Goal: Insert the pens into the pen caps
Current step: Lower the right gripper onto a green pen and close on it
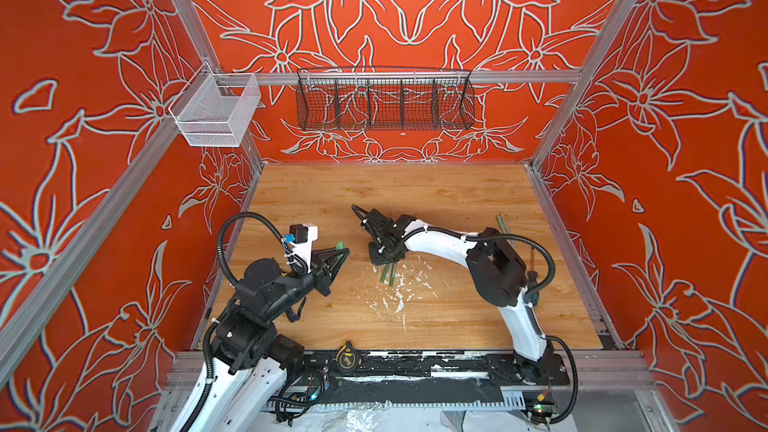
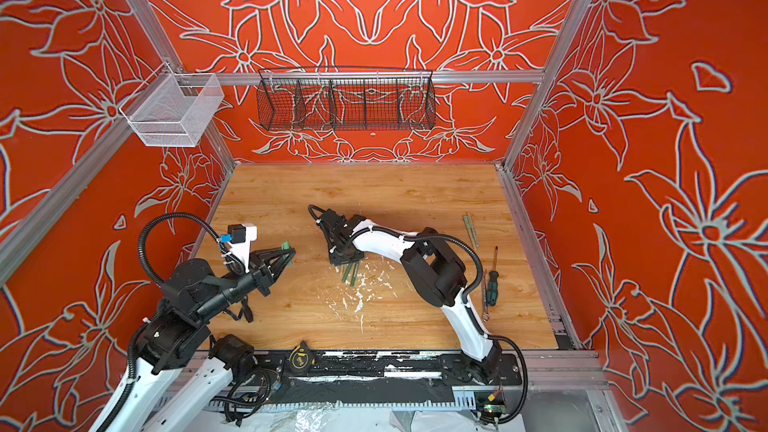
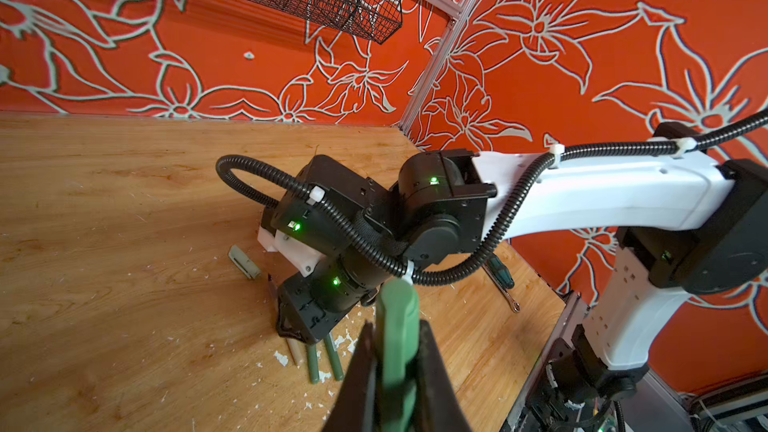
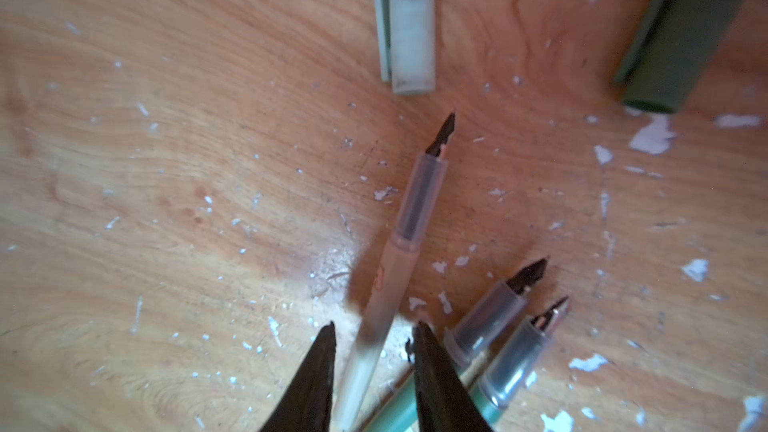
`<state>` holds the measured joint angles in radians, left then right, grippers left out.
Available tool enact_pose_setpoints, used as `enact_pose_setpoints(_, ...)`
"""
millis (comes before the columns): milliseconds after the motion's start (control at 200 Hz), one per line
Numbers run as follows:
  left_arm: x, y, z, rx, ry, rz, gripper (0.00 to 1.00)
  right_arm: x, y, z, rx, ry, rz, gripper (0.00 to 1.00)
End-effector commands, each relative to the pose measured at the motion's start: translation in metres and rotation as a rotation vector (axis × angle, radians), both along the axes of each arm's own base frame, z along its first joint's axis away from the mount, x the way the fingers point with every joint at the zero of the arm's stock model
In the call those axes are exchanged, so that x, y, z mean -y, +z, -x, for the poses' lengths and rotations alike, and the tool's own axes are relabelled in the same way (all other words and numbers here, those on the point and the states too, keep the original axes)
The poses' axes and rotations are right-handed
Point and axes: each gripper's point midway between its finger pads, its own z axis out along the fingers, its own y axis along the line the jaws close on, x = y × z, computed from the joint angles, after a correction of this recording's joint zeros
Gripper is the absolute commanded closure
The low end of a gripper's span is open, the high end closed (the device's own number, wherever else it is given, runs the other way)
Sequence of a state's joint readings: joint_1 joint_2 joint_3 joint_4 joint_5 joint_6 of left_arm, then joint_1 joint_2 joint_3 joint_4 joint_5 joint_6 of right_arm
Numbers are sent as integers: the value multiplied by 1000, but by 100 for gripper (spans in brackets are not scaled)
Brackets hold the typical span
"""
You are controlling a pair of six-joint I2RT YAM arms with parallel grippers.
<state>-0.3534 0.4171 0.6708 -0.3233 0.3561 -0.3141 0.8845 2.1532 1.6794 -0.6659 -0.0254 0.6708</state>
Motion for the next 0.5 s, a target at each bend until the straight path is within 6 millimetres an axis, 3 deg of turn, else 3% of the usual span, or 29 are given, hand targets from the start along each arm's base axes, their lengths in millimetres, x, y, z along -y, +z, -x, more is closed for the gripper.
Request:
enact_pose_setpoints(0, -1, 7, 0, 21, 3, 6, 100, 6, 21, -2, 32, -41, -24, 66)
enact_pose_setpoints(495, 0, 4, -2, 13, 1, 7, 100, 33, 7, 13, -1, -75, 36, 71)
